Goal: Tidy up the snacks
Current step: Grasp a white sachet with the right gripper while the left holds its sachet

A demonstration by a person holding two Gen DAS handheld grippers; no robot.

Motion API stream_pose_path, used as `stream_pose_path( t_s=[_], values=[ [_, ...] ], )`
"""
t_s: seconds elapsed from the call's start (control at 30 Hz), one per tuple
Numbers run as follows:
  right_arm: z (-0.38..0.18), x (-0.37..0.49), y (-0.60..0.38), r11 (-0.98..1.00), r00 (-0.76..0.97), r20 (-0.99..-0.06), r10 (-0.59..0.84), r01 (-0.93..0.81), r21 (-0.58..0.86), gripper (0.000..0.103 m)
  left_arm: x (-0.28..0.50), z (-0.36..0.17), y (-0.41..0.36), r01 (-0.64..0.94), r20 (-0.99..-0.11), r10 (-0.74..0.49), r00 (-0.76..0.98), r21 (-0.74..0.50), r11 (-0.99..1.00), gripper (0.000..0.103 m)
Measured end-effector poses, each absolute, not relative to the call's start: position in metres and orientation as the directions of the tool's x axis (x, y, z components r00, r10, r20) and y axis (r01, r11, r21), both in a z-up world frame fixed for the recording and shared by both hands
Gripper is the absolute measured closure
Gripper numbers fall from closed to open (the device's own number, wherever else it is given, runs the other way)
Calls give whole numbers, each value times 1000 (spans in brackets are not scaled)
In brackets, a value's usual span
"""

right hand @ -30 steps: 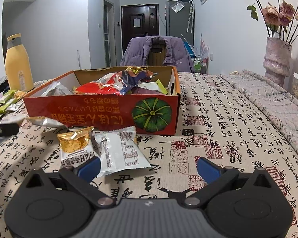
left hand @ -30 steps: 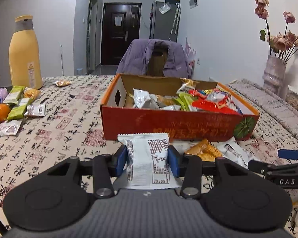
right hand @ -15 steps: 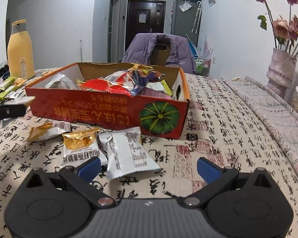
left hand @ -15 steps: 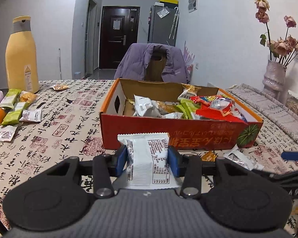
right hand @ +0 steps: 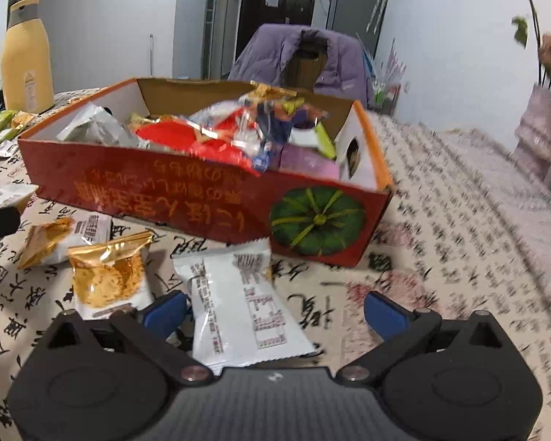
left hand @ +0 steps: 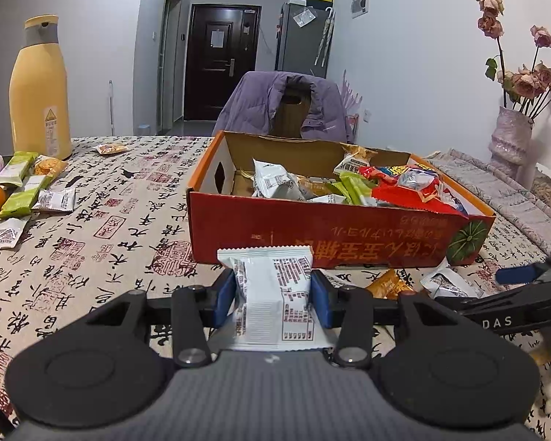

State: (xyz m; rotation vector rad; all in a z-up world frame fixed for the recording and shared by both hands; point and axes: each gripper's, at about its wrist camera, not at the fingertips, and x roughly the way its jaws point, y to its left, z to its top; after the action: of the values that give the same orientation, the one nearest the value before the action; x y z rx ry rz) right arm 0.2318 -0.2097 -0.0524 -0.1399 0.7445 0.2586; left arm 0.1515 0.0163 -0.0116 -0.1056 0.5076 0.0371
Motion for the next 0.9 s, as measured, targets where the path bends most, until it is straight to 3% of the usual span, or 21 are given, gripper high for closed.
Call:
stream_pose_path(
  t_s=[0.2,0.6,0.63,0.87,0.9],
  values=[
    [-57,234,-216,955,691,-682,240,-296,36,1,152,-13,19,-67,-493,4,870,-109,992,58],
    [-57,237,-212,954,679,-692,246,-297,47,1,151,-13,18,-65,-488,4,873,-109,992,58],
    [-57,238,-212,954,681,-690,246,-296,48,3,151,-13,18,-66,-488,5,873,-108,992,58],
    [-49,231,-217,956,700,-665,259,-284,74,50,150,-12,16,-59,-482,2,876,-102,993,58],
    [-49,230,-219,956,700,-664,264,-281,84,50,149,-12,16,-59,-480,3,877,-102,993,58]
  ],
)
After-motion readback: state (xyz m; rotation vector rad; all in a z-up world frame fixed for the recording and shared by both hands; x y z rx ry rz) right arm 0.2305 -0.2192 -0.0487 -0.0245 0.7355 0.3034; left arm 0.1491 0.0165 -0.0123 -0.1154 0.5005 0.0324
